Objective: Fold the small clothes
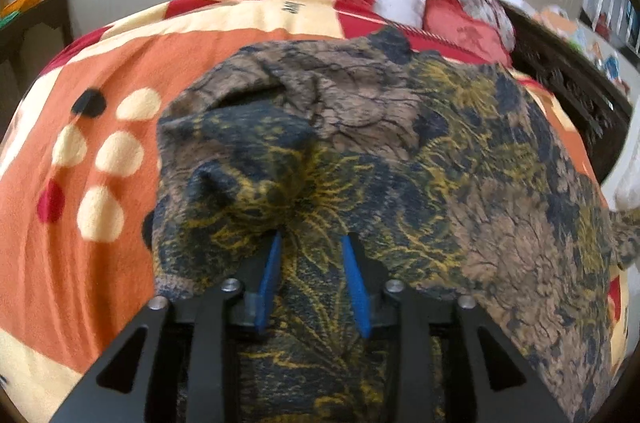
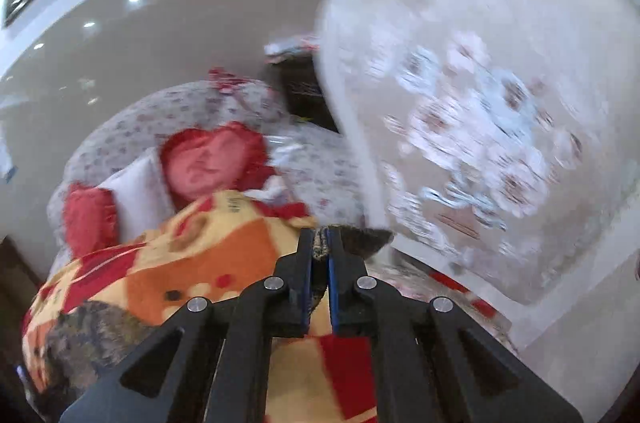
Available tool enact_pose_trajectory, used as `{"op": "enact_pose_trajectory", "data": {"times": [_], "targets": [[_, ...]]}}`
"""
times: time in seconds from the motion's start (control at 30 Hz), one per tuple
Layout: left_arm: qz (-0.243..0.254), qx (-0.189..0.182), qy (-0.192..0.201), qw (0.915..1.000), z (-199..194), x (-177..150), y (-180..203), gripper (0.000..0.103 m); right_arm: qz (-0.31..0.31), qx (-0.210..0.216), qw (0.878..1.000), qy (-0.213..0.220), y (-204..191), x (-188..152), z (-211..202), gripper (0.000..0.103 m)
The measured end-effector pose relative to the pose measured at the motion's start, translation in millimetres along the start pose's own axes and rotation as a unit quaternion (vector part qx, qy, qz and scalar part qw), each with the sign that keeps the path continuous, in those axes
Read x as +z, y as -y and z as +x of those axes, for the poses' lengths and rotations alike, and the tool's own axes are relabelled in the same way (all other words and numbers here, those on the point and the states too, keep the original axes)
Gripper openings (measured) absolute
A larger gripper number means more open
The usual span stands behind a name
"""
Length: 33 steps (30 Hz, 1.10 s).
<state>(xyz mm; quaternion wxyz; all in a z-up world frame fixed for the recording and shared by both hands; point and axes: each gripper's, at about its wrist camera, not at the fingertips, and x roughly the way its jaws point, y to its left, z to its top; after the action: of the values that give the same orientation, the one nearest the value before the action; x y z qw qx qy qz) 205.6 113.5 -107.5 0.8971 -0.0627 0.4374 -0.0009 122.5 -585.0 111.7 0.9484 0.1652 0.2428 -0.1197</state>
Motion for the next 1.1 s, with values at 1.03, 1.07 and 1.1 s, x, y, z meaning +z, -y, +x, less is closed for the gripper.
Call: {"op": "enact_pose_trajectory", "data": {"times": [1.03, 1.07, 1.1], "targets": [[-0.117, 0.012, 0.046, 0.992, -72, -83, -118, 0.094, -0.136, 0.383, 0.87, -0.281, -546, -306, 61, 0.022], [-0.117, 0.012, 0.046, 0.992, -73, -83, -119, 0.095, -0.134, 0.375, 0.87, -0.29, -549, -322, 68, 0.022], [-0.116, 0.014, 0.045, 0.9921, -73, -84, -119, 0.095, -0.131, 0.375, 0.869, -0.294, -550, -331, 69, 0.022]]}}
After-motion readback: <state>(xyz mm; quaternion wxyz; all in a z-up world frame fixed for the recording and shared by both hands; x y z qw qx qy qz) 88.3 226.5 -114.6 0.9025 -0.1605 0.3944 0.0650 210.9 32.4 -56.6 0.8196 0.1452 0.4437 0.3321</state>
